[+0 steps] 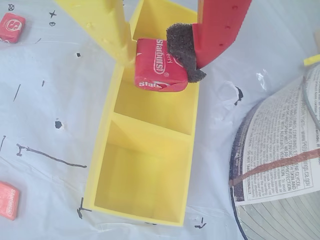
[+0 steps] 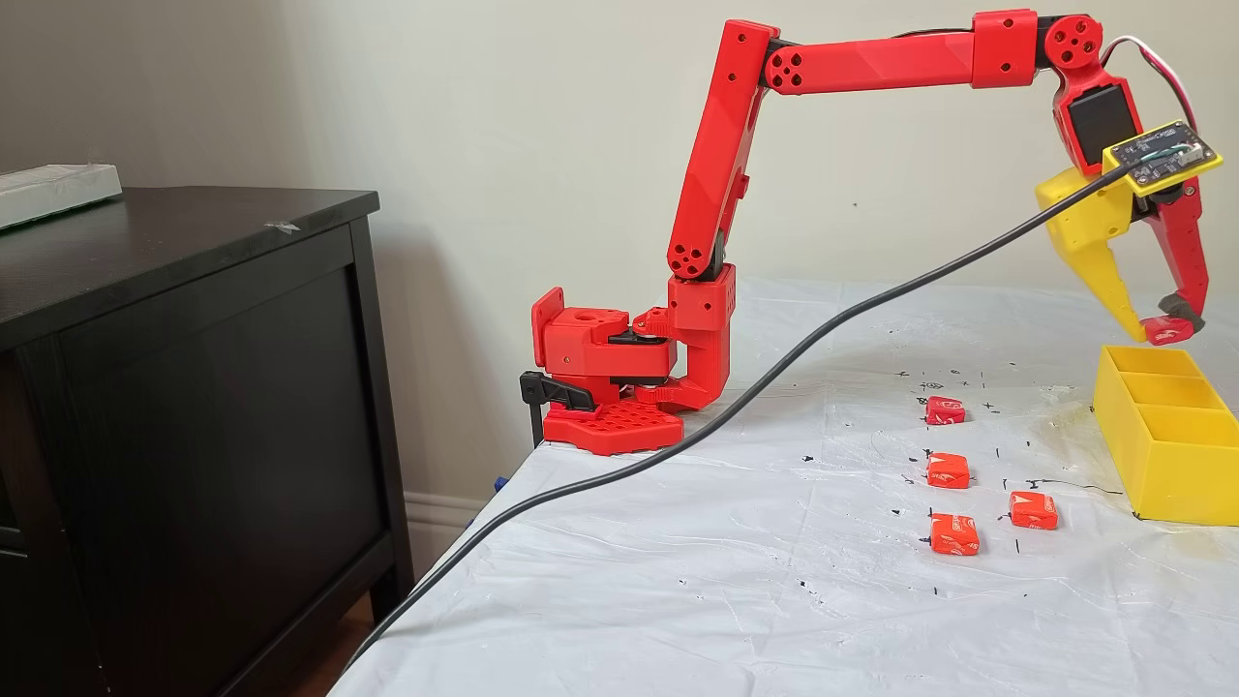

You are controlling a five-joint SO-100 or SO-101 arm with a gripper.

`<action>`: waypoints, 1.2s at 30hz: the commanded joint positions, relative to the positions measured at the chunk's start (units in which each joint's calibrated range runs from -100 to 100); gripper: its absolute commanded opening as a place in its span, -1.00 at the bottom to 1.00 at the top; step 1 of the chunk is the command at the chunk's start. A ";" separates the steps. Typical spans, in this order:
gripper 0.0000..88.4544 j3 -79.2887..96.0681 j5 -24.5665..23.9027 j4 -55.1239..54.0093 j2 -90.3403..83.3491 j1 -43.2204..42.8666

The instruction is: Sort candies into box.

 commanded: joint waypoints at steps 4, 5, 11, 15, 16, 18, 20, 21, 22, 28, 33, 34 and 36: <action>-1.00 -1.30 0.34 -2.26 -1.15 -2.62; -1.00 -1.57 0.34 -2.26 -0.81 -2.62; -1.00 -2.58 0.34 -2.26 0.29 -2.53; -0.97 -3.30 0.00 -2.43 0.97 -2.35; -0.94 -3.49 -0.15 -2.43 1.06 -2.35; -0.87 -3.76 -0.24 -2.26 1.06 -2.26; -0.73 -3.76 -0.29 -2.18 1.06 -2.26; -0.65 -3.76 -0.24 -2.18 1.06 -2.26; -0.55 -3.76 -0.24 -2.18 1.06 -2.26; -0.25 -3.85 -0.34 -2.18 0.89 -2.08; -0.24 -3.49 -0.39 -1.94 0.12 -2.08; -0.24 -3.12 -0.39 -1.85 -0.38 -2.08; -0.28 -2.30 -0.39 -1.85 -1.23 -2.08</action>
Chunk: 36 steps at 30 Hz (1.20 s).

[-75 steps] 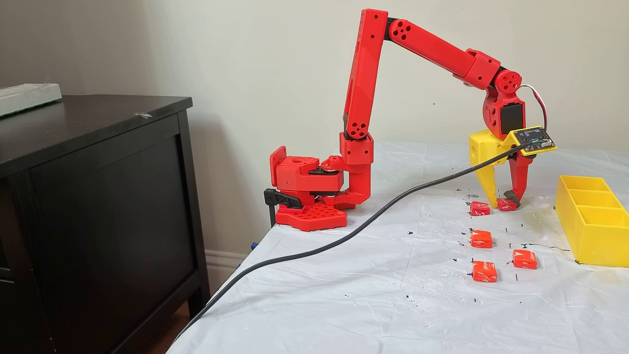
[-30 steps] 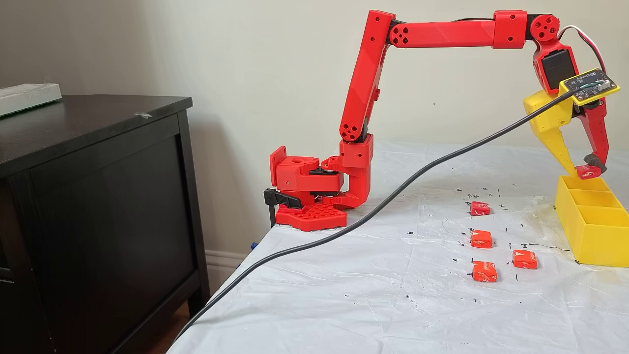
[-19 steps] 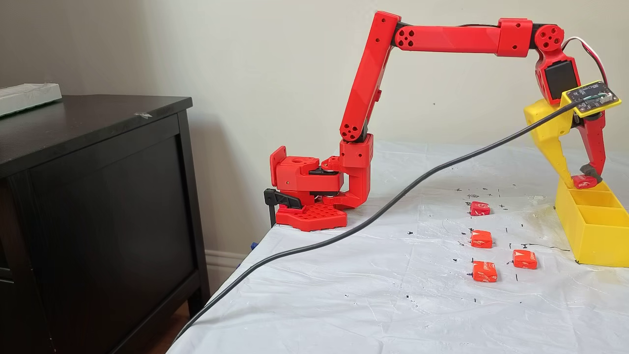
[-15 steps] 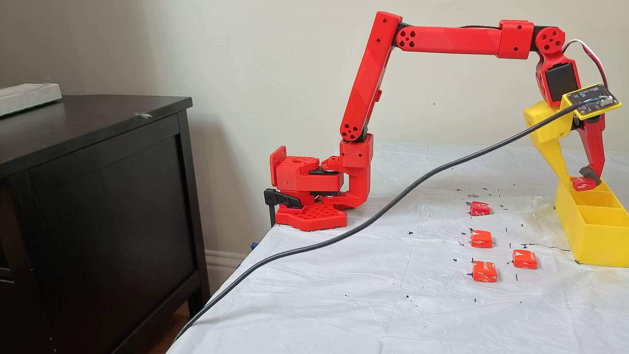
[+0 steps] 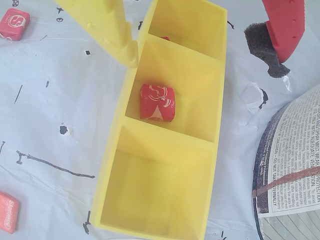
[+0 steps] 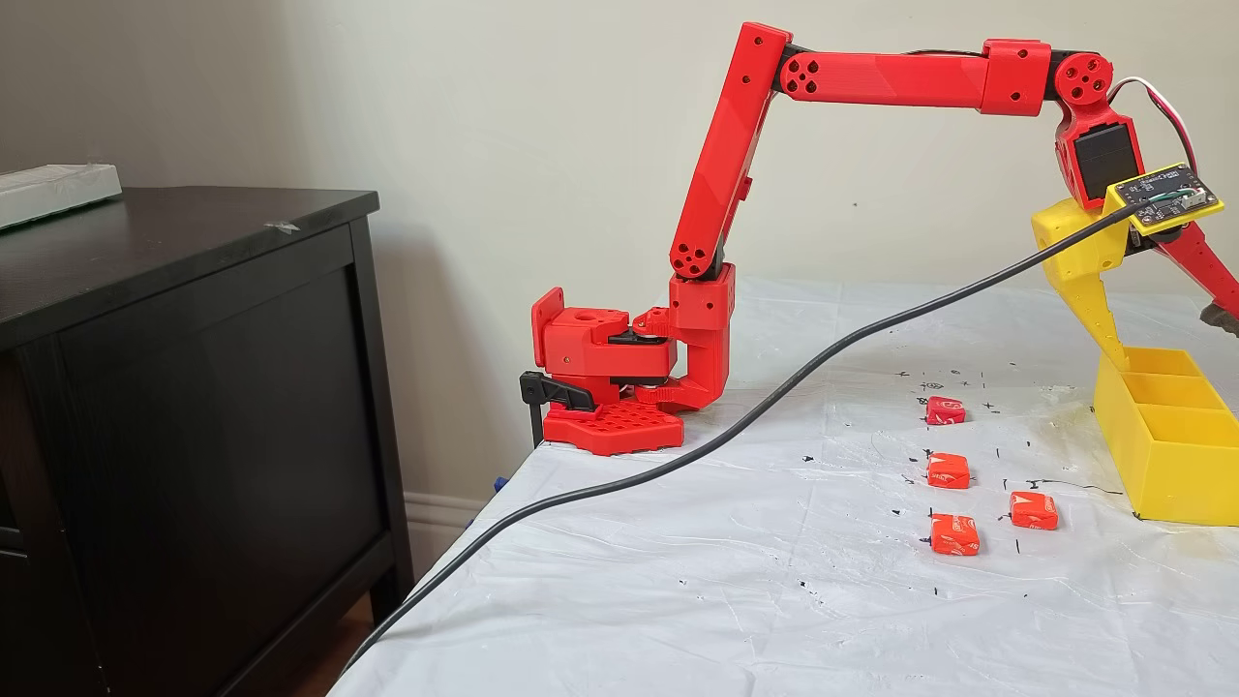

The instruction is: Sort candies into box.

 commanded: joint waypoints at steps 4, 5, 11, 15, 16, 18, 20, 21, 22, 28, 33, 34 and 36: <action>-0.56 -0.53 -0.20 -0.27 -7.43 -1.41; -0.65 0.38 -0.15 -0.03 -8.36 -1.50; -0.97 8.30 -0.15 1.94 -16.33 -3.04; -0.97 17.77 -0.15 3.33 -23.80 -5.21; -0.97 19.50 -0.20 3.65 -24.98 -5.66; -0.96 22.77 -0.54 4.23 -26.68 -6.57; -0.93 25.50 -1.22 4.72 -27.70 -7.29; -0.91 26.69 -1.56 5.05 -27.95 -7.75; -0.88 27.78 -1.86 5.46 -28.04 -8.11; -0.60 33.06 -1.56 5.54 -28.12 -10.19; -0.36 36.34 -2.00 4.31 -28.21 -10.64; -0.34 37.34 -1.90 3.90 -28.46 -10.83; -0.32 38.98 -1.51 3.33 -28.80 -11.37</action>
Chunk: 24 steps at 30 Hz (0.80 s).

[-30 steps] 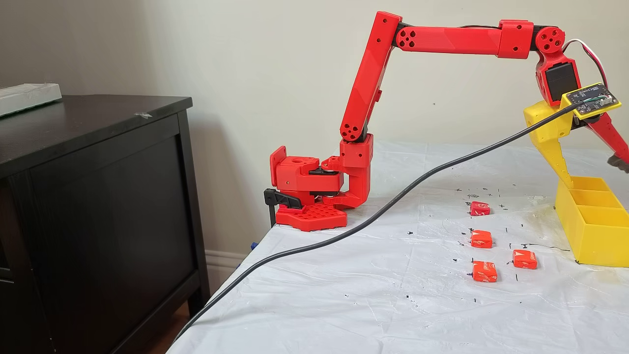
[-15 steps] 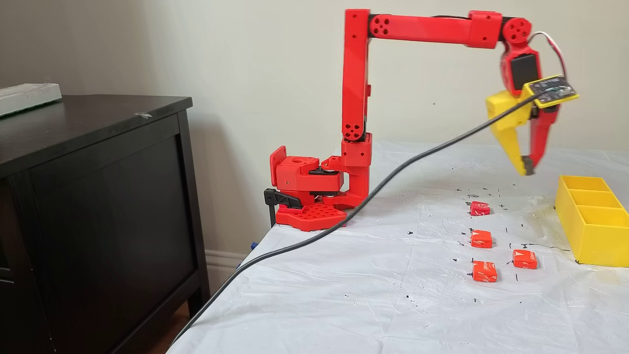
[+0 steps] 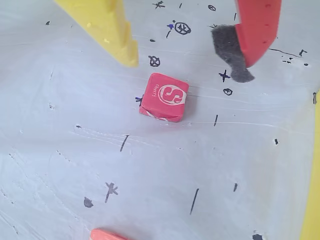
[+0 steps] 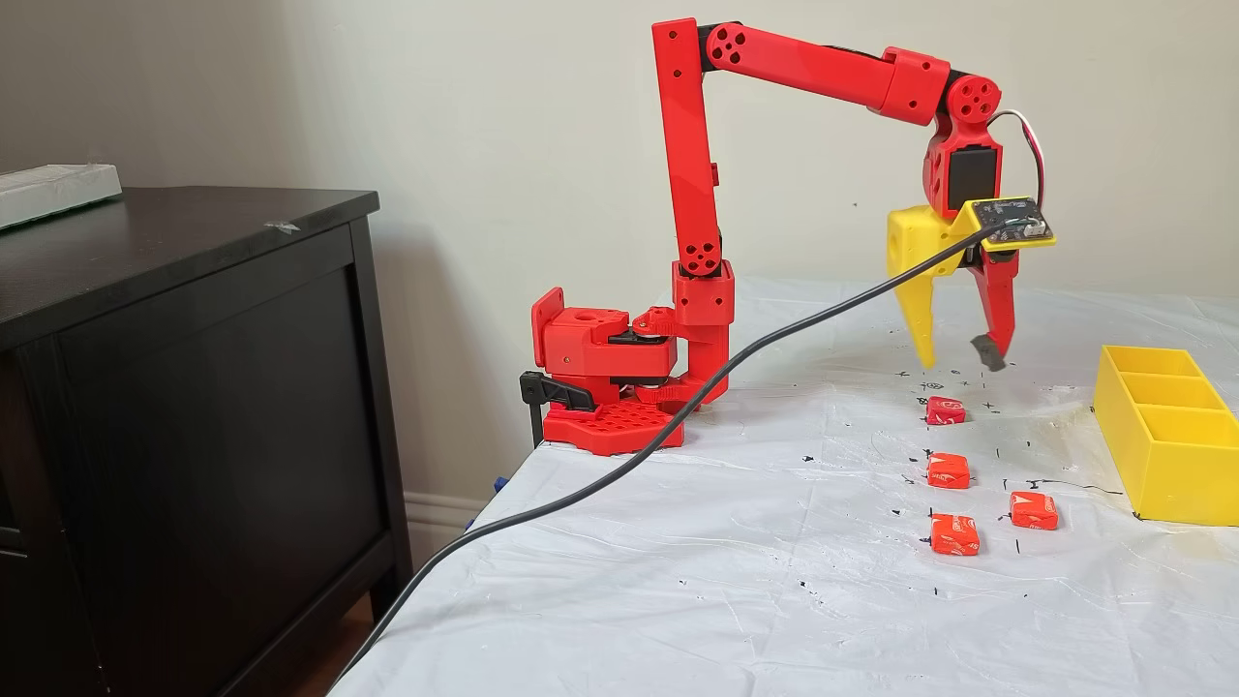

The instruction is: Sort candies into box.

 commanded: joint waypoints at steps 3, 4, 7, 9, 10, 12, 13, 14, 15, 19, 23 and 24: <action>-0.30 2.80 0.88 -1.56 -6.31 -1.59; -0.30 3.26 0.93 -2.14 -6.06 -1.50; -0.29 3.99 0.98 -3.94 -4.79 -0.87; -0.28 4.17 0.98 -4.67 -3.68 -0.41; -0.28 4.17 0.93 -4.84 -3.43 -0.23; -0.29 4.17 0.78 -5.00 -3.01 0.04; -0.29 4.26 0.73 -5.08 -2.75 0.31; -0.29 4.44 0.73 -5.33 -2.58 0.58; -0.29 4.72 0.73 -5.57 -2.41 0.76; -0.30 5.35 0.73 -6.15 -1.39 1.67; -0.32 6.08 0.73 -5.98 -0.63 2.48; -0.32 6.63 0.68 -6.15 -0.38 2.67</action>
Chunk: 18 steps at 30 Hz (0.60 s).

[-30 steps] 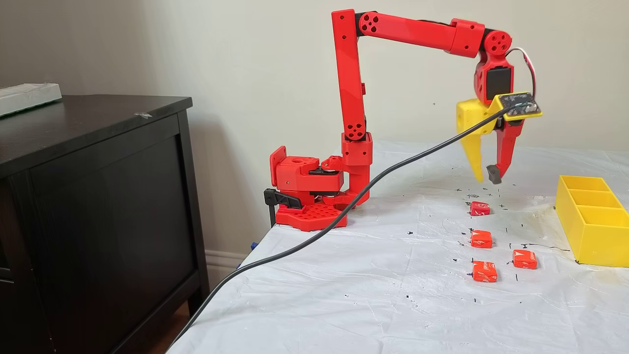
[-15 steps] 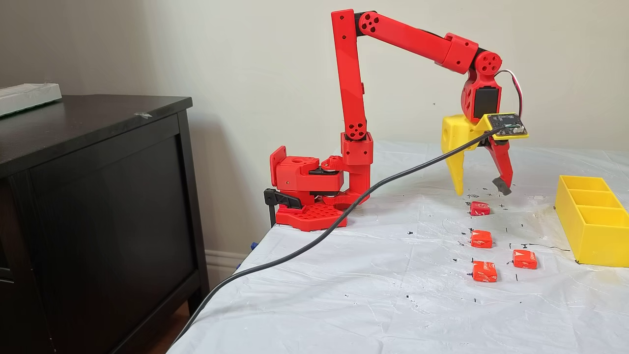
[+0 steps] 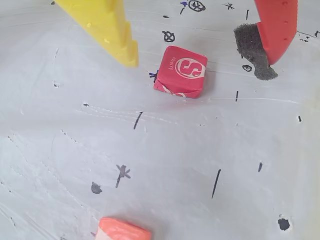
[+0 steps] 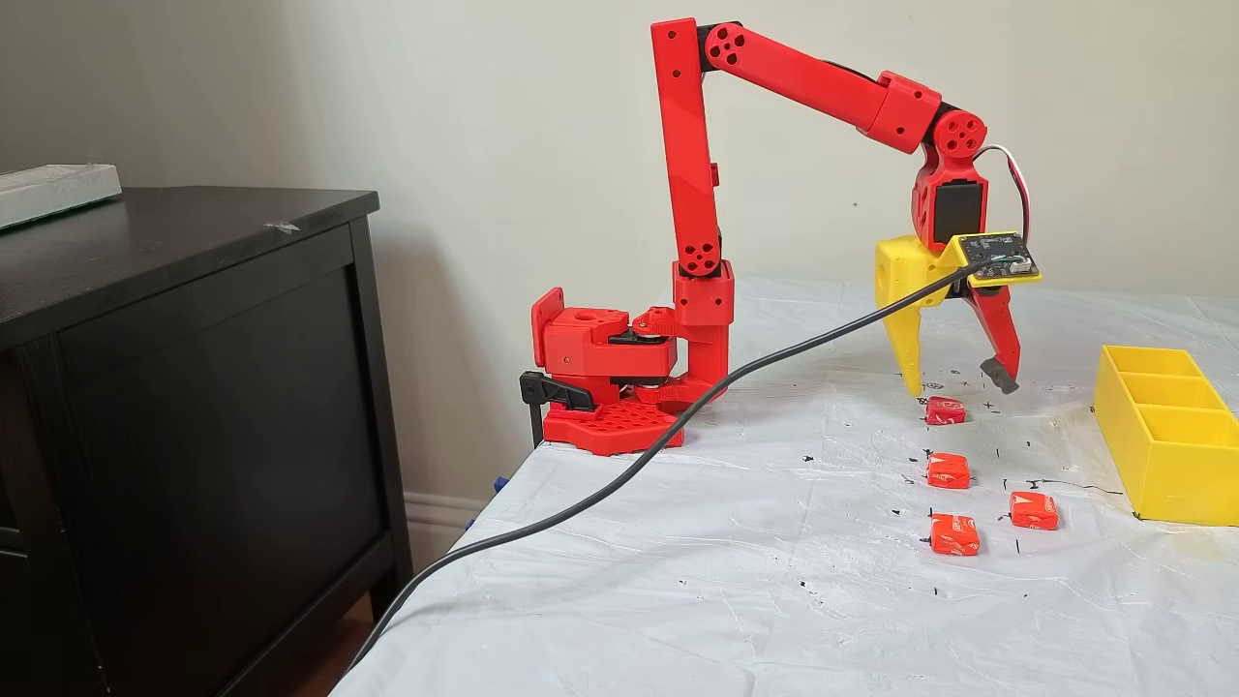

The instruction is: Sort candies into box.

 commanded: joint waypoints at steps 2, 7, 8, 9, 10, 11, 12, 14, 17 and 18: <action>-0.33 0.61 0.00 -0.42 -0.21 0.45; -0.36 1.33 -0.15 -0.26 0.22 -0.72; -0.36 1.33 -0.15 -0.26 0.22 -0.91; -0.36 1.33 -0.20 -0.26 0.39 -1.09; -0.36 1.33 -0.29 -0.34 0.64 -1.18; -0.36 1.33 -0.44 -0.51 0.90 -1.27; -0.36 1.43 -0.49 -0.83 1.24 -1.36; -0.36 1.61 -0.73 -1.73 2.17 -1.63; -0.36 1.61 -1.03 -3.62 3.95 -1.99; -0.36 1.33 -1.07 -3.78 4.37 -1.99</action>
